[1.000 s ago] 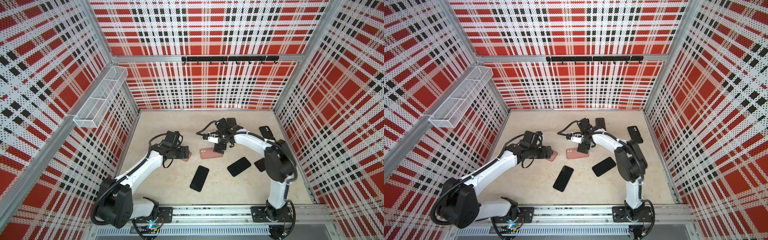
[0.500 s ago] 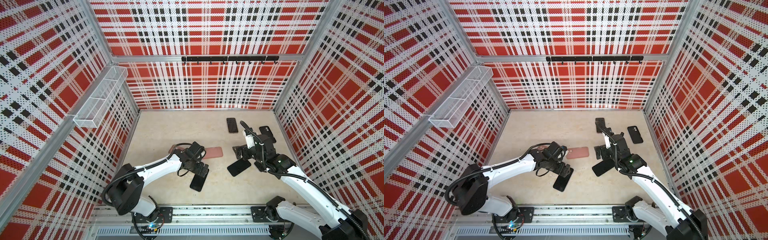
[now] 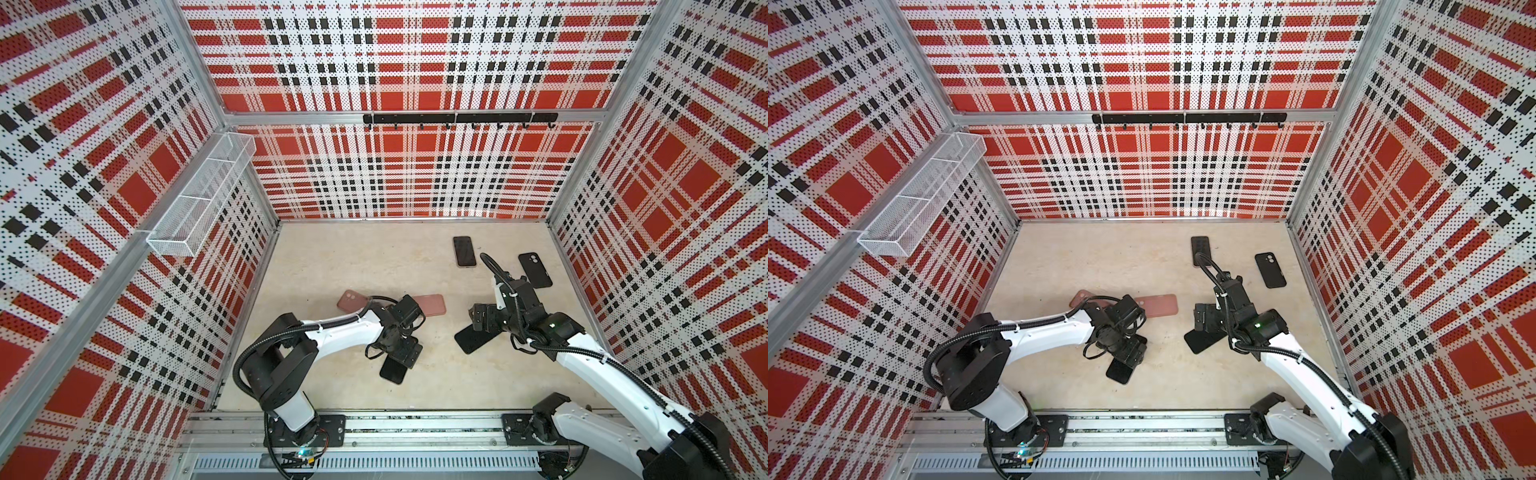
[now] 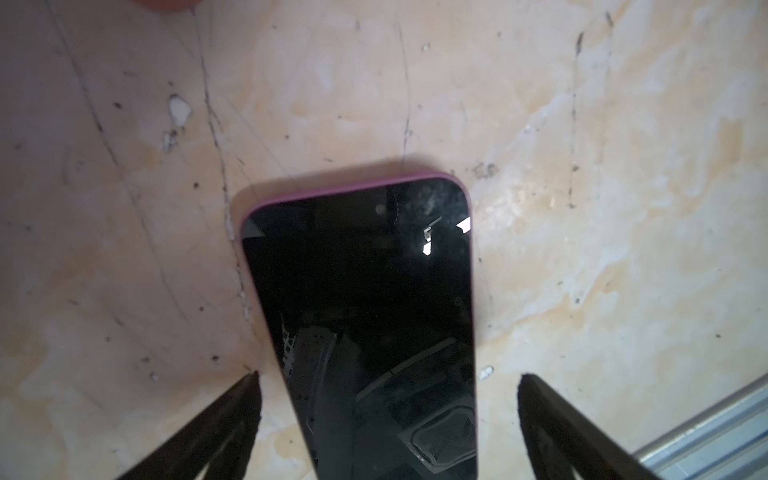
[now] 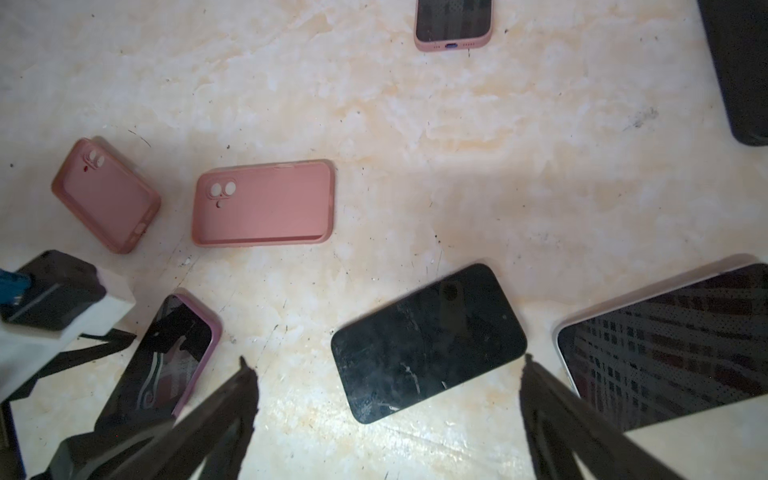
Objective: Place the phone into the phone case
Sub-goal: 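Grasp the purple-framed black phone with the left gripper and lift it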
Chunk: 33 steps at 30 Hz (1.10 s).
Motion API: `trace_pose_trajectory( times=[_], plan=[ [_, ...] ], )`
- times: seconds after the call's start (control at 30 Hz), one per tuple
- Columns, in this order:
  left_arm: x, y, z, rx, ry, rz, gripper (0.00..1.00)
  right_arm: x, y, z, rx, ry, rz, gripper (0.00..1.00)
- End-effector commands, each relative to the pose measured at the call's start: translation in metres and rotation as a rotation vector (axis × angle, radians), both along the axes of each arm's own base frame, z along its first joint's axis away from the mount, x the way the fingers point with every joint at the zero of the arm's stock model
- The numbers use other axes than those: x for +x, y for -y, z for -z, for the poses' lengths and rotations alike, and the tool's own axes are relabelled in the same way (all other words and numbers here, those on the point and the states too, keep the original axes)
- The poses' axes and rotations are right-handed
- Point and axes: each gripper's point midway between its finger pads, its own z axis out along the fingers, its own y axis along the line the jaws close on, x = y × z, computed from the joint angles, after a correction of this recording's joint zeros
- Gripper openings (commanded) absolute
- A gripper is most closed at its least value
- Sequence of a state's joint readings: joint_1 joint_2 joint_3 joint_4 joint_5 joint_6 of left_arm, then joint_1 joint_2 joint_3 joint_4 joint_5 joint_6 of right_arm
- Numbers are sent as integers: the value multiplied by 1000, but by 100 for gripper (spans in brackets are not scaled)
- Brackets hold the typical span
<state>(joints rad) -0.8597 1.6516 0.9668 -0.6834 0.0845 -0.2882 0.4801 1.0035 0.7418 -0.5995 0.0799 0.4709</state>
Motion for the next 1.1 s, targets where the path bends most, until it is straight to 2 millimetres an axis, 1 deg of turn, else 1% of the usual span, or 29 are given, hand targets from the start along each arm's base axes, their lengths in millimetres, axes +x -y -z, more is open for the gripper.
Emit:
trace_pose_trajectory(
  times=[0.0,0.13,0.3,0.47,0.57,0.63,0.73,0.8,0.87,0.93,1.07],
  plan=[
    [5,1,0,33,15,14,98,1,1,5,19,-6,16,100],
    [1,1,9,68,2,23,98,1,4,10,8,-14,18,100],
    [1,-1,15,102,0,12,98,1,5,15,17,-18,14,100],
    [-4,-2,21,130,-5,8,98,-1,9,18,6,-18,18,100],
    [-7,-7,27,155,-10,0,98,-1,10,20,9,-17,21,100],
    [-7,-11,31,174,-10,-8,100,-1,11,21,5,-19,19,100],
    [-7,-13,33,186,-11,-22,95,-2,12,22,0,-23,21,100],
    [-6,-12,32,188,-2,-32,90,-3,13,22,3,-15,25,100],
    [-5,-10,31,190,8,-26,87,-4,14,22,5,-11,27,100],
    [-4,-9,31,191,12,-60,83,-4,13,22,7,-8,23,100],
    [-3,-6,28,188,23,-82,81,-4,10,24,9,-6,2,100]
  ],
)
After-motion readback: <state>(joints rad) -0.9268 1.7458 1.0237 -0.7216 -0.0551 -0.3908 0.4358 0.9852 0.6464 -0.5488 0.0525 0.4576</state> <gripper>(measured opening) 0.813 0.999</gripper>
